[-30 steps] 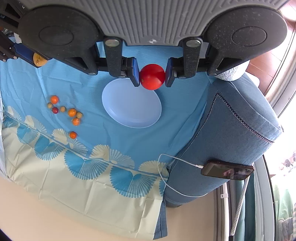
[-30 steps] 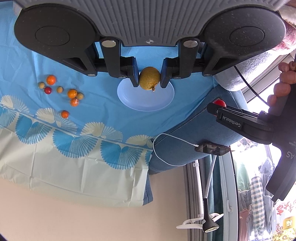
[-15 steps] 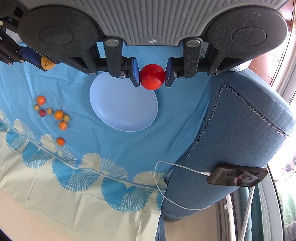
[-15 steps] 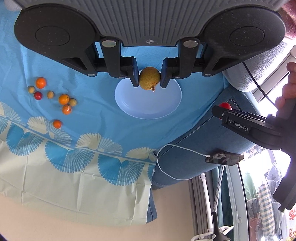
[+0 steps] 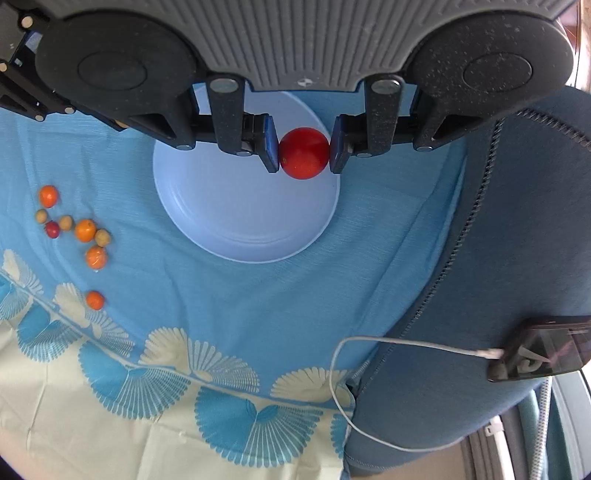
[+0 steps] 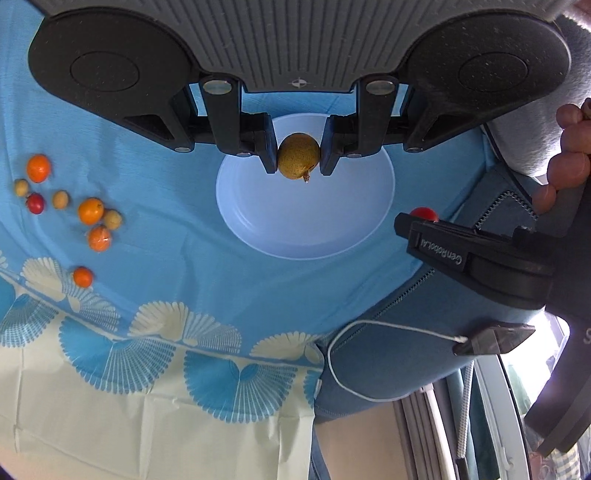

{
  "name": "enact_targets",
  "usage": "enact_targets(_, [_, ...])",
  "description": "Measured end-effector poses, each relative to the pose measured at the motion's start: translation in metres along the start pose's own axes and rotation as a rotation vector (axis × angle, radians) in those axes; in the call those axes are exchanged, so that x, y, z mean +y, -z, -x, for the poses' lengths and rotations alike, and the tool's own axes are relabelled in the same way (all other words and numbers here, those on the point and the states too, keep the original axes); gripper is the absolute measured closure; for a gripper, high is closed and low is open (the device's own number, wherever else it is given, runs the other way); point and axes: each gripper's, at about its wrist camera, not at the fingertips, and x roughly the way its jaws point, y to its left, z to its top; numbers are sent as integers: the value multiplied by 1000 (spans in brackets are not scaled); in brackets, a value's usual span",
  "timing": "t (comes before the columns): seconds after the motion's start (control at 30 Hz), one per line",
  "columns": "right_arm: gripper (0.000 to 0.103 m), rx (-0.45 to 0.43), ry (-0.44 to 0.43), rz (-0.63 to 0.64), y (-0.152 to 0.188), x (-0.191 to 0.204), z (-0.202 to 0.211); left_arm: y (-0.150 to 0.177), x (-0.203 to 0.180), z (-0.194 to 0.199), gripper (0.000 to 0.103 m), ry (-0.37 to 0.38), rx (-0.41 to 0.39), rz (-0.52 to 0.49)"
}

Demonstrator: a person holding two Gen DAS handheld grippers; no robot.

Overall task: Organize fruits
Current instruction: 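Carry both fruits over the blue plate and open both tools to drop them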

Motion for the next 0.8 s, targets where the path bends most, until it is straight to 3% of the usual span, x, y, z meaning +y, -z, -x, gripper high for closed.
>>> enact_targets(0.33, [77, 80, 18, 18, -4, -8, -63, -12, -8, -60, 68, -30, 80, -53])
enact_targets(0.37, [77, 85, 16, 23, -5, -8, -67, -14, -7, -64, 62, -27, 88, -60])
enact_targets(0.43, [76, 88, 8, 38, -8, -7, -74, -18, -7, -64, 12, -30, 89, -63])
enact_targets(0.47, [73, 81, -1, 51, -10, -7, -75, -20, -4, -59, 4, -32, 60, -48])
enact_targets(0.53, [43, 64, 3, 66, -15, -5, -75, -22, 1, -45, 0, -31, -7, -26])
enact_targets(0.57, [37, 53, 9, 64, -17, -5, -72, -24, 1, -40, 0, -33, -12, -32])
enact_targets(0.73, [14, 30, 21, 28, -23, -3, -37, -9, 11, -8, 0, -66, -10, -29])
enact_targets(0.8, [10, 36, 21, -2, -17, -1, -17, 7, 15, 10, 0, -64, 0, -28])
